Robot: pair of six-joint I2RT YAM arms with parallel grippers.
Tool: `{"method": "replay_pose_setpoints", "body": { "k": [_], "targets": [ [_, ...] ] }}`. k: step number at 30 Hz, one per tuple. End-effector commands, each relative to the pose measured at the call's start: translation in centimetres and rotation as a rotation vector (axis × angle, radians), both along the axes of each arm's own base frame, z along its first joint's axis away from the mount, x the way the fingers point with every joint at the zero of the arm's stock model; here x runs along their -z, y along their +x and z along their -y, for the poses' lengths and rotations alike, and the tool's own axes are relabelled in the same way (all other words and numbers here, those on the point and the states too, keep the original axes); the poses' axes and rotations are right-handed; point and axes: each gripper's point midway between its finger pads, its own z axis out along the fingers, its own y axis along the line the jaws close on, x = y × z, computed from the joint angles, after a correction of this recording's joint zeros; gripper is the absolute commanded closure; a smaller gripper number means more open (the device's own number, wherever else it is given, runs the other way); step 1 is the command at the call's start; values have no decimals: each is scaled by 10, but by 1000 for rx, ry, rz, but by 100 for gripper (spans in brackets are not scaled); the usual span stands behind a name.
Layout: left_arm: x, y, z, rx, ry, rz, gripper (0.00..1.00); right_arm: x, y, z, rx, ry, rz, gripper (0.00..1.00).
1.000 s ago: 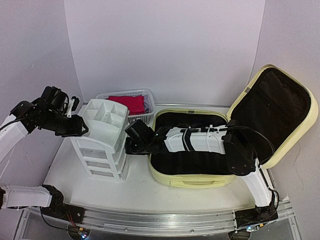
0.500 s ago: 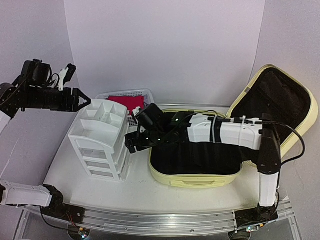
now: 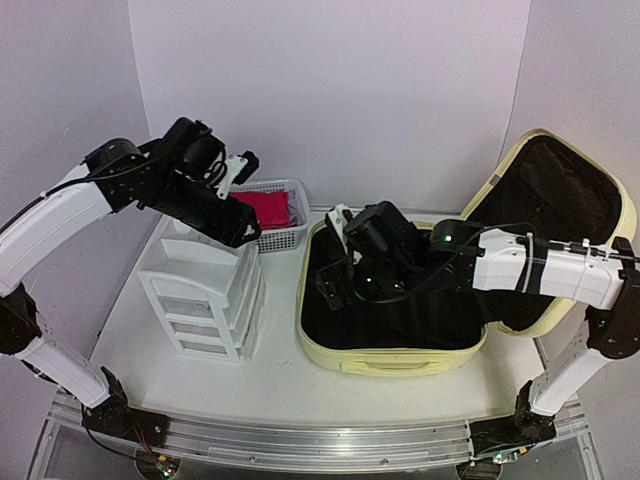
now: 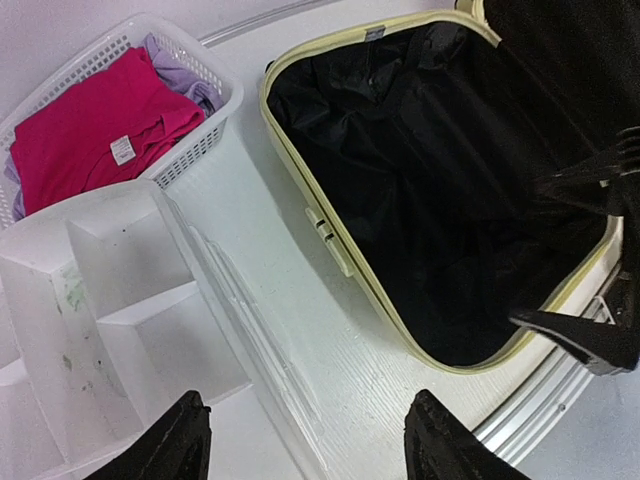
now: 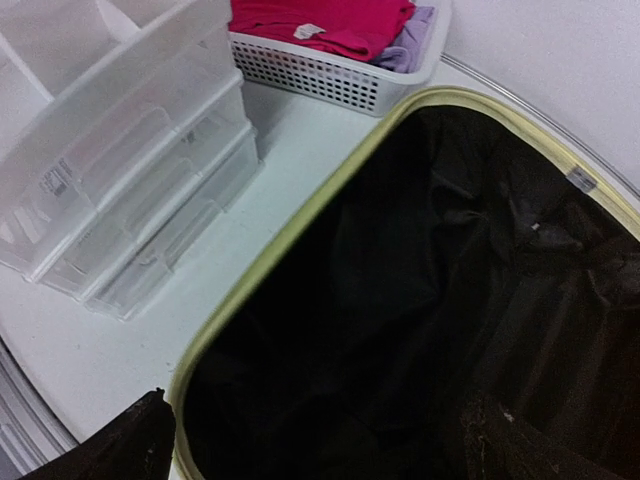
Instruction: Open, take out, and arrange the luggage
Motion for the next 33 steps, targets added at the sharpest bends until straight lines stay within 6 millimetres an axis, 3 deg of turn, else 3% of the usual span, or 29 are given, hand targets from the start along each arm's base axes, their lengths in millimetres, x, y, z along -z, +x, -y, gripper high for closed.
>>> {"method": "replay_pose_setpoints", "body": {
  "k": [1, 7, 13, 20, 29, 32, 33],
  "targets": [
    [6, 17, 0, -58, 101, 52, 35, -18, 0, 32, 73, 16, 57, 2],
    [37, 35, -1, -100, 231, 51, 43, -11, -5, 43, 93, 18, 42, 2],
    [63, 41, -21, -166, 363, 58, 54, -9, -6, 46, 95, 19, 38, 2],
    [94, 33, -68, -237, 528, 26, 56, -6, -6, 45, 92, 11, 34, 2],
    [91, 20, -161, -381, 601, 2, 56, 0, -7, 39, 80, 12, 16, 2],
    [86, 14, -171, -363, 621, 25, 52, 1, -7, 38, 79, 17, 11, 2],
    [83, 13, -172, -356, 621, 34, 46, 1, -7, 36, 76, 19, 8, 2]
  ]
}}
